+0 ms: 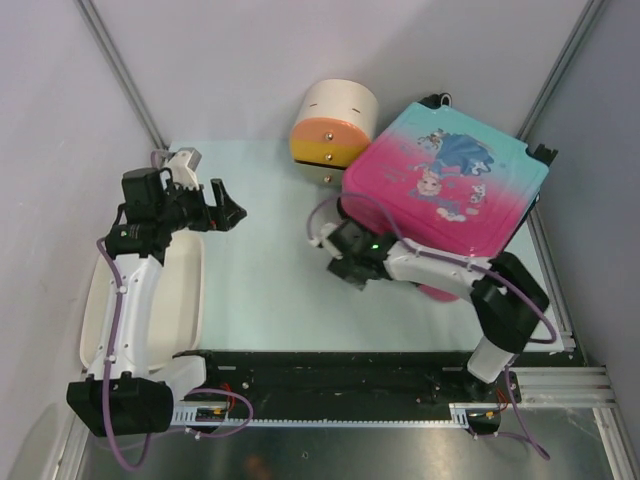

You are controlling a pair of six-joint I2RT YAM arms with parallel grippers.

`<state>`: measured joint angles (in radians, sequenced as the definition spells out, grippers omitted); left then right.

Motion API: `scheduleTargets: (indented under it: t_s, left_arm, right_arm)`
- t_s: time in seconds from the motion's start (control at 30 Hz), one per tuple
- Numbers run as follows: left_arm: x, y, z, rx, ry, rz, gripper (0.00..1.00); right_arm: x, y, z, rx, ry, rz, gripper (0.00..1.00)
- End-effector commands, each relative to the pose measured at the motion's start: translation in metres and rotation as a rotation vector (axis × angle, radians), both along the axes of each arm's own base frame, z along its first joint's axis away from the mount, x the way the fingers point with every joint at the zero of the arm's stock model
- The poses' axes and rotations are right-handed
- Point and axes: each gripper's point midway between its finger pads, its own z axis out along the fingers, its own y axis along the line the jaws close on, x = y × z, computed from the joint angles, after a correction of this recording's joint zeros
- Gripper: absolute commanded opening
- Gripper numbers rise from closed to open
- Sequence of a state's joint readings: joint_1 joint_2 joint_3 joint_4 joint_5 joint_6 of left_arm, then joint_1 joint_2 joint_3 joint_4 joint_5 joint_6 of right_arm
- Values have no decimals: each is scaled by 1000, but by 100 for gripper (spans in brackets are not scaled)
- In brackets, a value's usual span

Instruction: Open, take out, and arrange the luggage

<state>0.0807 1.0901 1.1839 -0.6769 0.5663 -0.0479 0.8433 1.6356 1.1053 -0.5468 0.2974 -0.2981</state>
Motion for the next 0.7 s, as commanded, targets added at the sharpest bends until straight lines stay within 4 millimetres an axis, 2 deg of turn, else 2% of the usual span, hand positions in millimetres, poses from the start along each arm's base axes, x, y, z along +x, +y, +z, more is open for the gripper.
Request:
scheduleTargets:
  t_s: [0.0, 0.07, 0.1, 0.13, 0.17, 0.23, 0.27, 0.33, 0.43, 0.47, 0.5, 0.53, 0.57, 0.6, 0.67]
  left_arm:
    - [10, 12, 13, -41, -46, 150, 100]
    - [14, 15, 12, -57, -41, 188, 100]
    - [15, 17, 10, -66, -33, 203, 100]
    - [17, 18, 8, -76, -25, 215, 100]
    - [17, 15, 6, -106, -9, 212, 100]
    - [20, 14, 2, -131, 11, 211, 100]
    - [21, 11, -2, -152, 21, 206, 100]
    - [23, 6, -9, -180, 41, 185, 100]
    - [22, -7, -24, -248, 82, 136, 100]
    - [20, -13, -32, -283, 97, 117, 100]
    - [15, -25, -35, -310, 104, 63, 100]
    - [12, -33, -39, -322, 107, 39, 100]
    - [9, -40, -44, -325, 94, 13, 100]
    - [2, -60, -47, -317, 94, -54, 100]
    - [-6, -80, -55, -291, 87, -128, 100]
  right_arm:
    - [0, 141, 89, 362, -181, 118, 79]
    - [10, 136, 95, 317, -232, 61, 79]
    - [15, 137, 110, 327, -254, 35, 79]
    - [16, 128, 110, 298, -252, 9, 79]
    - [15, 126, 121, 320, -260, 5, 79]
    - [8, 121, 129, 347, -224, 26, 80]
    - [3, 120, 144, 390, -225, 41, 80]
    - [0, 118, 160, 411, -232, 93, 81]
    - [12, 104, 193, 475, -242, 99, 81]
    - [26, 91, 200, 515, -215, 75, 81]
    - [33, 78, 211, 556, -206, 57, 81]
    - [37, 65, 214, 570, -171, 44, 82]
    - [50, 42, 223, 625, -143, 32, 83]
    - [49, 27, 235, 654, -146, 48, 84]
    - [36, 0, 230, 673, -87, 105, 86]
